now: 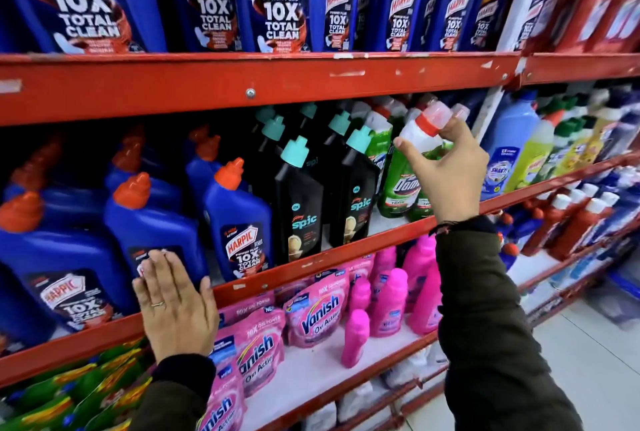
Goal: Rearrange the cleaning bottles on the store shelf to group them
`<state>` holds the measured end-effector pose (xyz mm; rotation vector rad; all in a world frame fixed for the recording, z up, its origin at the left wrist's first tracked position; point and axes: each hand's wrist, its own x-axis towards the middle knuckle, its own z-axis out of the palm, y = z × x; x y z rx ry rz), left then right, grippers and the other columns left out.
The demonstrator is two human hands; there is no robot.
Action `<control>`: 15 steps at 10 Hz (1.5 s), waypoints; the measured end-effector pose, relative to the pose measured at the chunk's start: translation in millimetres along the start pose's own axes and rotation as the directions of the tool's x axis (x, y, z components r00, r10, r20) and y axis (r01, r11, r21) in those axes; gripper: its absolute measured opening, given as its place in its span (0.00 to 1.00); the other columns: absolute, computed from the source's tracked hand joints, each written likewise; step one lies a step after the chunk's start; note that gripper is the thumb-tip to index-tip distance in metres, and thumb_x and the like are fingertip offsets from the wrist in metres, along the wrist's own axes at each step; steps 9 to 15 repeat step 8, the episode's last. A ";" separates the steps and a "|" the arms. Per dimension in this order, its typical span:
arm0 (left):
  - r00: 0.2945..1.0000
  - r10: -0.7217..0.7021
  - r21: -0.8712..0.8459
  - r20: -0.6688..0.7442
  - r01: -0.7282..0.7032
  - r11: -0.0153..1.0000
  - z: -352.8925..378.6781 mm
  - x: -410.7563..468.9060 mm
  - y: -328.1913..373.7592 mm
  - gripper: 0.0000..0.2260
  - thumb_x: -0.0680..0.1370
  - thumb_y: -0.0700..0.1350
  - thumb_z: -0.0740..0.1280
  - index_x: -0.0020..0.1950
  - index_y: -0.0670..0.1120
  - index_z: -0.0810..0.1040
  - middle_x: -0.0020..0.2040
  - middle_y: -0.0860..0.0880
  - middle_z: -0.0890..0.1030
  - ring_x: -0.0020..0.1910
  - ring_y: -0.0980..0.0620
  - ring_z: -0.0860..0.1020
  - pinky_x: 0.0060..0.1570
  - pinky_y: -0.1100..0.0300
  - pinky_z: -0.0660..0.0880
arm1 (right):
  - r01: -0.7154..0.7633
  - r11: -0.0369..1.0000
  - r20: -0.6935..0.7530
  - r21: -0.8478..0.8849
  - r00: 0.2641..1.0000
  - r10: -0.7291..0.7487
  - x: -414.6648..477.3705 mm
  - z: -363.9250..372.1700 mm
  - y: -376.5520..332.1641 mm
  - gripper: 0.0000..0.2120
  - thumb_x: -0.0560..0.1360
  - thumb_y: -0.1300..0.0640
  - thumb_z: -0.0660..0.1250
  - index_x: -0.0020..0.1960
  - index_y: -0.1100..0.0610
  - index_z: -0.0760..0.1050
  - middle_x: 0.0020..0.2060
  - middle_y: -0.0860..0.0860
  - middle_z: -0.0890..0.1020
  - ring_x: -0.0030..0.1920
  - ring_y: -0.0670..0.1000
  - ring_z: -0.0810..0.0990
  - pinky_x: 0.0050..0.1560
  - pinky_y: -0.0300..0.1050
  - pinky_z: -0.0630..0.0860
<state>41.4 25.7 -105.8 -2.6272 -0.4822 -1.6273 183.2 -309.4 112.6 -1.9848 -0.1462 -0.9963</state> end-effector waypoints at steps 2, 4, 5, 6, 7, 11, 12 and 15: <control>1.000 0.014 0.014 -0.019 -0.013 1.000 1.8 8.8 1.4 0.31 0.87 0.49 0.53 0.83 0.35 0.42 0.84 0.42 0.37 0.83 0.45 0.38 0.82 0.46 0.41 | -0.025 1.000 0.116 -0.018 0.993 0.027 3.2 18.6 9.6 0.29 0.72 0.41 0.79 0.64 0.60 0.80 0.59 0.55 0.86 0.59 0.56 0.84 0.54 0.38 0.71; 0.999 0.040 0.040 -0.020 -0.039 0.998 5.0 7.4 -0.2 0.32 0.86 0.49 0.53 0.83 0.35 0.43 0.84 0.42 0.38 0.84 0.44 0.39 0.83 0.45 0.42 | -0.038 0.997 0.213 -0.065 0.976 0.051 16.6 21.3 5.8 0.32 0.76 0.43 0.76 0.70 0.63 0.76 0.66 0.60 0.83 0.68 0.59 0.80 0.64 0.47 0.73; 0.999 0.038 0.035 -0.017 -0.037 0.999 5.9 6.1 -0.4 0.32 0.87 0.49 0.53 0.83 0.35 0.43 0.84 0.41 0.39 0.84 0.44 0.40 0.83 0.44 0.43 | -0.051 0.996 0.231 -0.076 0.971 0.067 22.5 25.8 10.2 0.34 0.76 0.42 0.75 0.70 0.65 0.75 0.65 0.62 0.82 0.67 0.61 0.80 0.63 0.49 0.73; 1.000 0.026 0.015 -0.013 -0.026 1.000 3.9 7.5 1.2 0.30 0.87 0.50 0.51 0.84 0.35 0.44 0.84 0.41 0.40 0.84 0.43 0.41 0.83 0.45 0.43 | -0.051 0.996 0.256 -0.068 0.964 0.067 21.6 30.7 16.4 0.34 0.77 0.43 0.74 0.72 0.67 0.73 0.64 0.64 0.82 0.66 0.62 0.80 0.61 0.48 0.72; 1.000 0.025 0.012 -0.013 -0.025 1.000 1.8 8.8 3.0 0.31 0.87 0.50 0.51 0.84 0.36 0.43 0.84 0.42 0.40 0.84 0.44 0.41 0.83 0.45 0.42 | -0.066 0.996 0.288 -0.061 0.954 0.081 16.0 32.8 21.7 0.36 0.80 0.45 0.71 0.77 0.67 0.67 0.71 0.65 0.76 0.71 0.63 0.75 0.68 0.50 0.70; 0.999 0.025 0.029 -0.029 -0.024 0.999 0.4 11.0 3.8 0.32 0.87 0.51 0.51 0.84 0.37 0.42 0.84 0.43 0.38 0.84 0.45 0.39 0.83 0.46 0.41 | -0.014 0.998 0.146 0.065 0.989 0.005 -16.6 39.7 15.7 0.37 0.83 0.46 0.67 0.82 0.65 0.56 0.79 0.63 0.63 0.80 0.59 0.63 0.76 0.33 0.59; 0.999 0.025 0.029 -0.029 -0.024 0.999 0.4 11.0 3.8 0.32 0.87 0.51 0.51 0.84 0.37 0.42 0.84 0.43 0.38 0.84 0.45 0.39 0.83 0.46 0.41 | -0.014 0.998 0.146 0.065 0.989 0.005 -16.6 39.7 15.7 0.37 0.83 0.46 0.67 0.82 0.65 0.56 0.79 0.63 0.63 0.80 0.59 0.63 0.76 0.33 0.59; 0.999 0.025 0.029 -0.029 -0.024 0.999 0.4 11.0 3.8 0.32 0.87 0.51 0.51 0.84 0.37 0.42 0.84 0.43 0.38 0.84 0.45 0.39 0.83 0.46 0.41 | -0.014 0.998 0.146 0.065 0.989 0.005 -16.6 39.7 15.7 0.37 0.83 0.46 0.67 0.82 0.65 0.56 0.79 0.63 0.63 0.80 0.59 0.63 0.76 0.33 0.59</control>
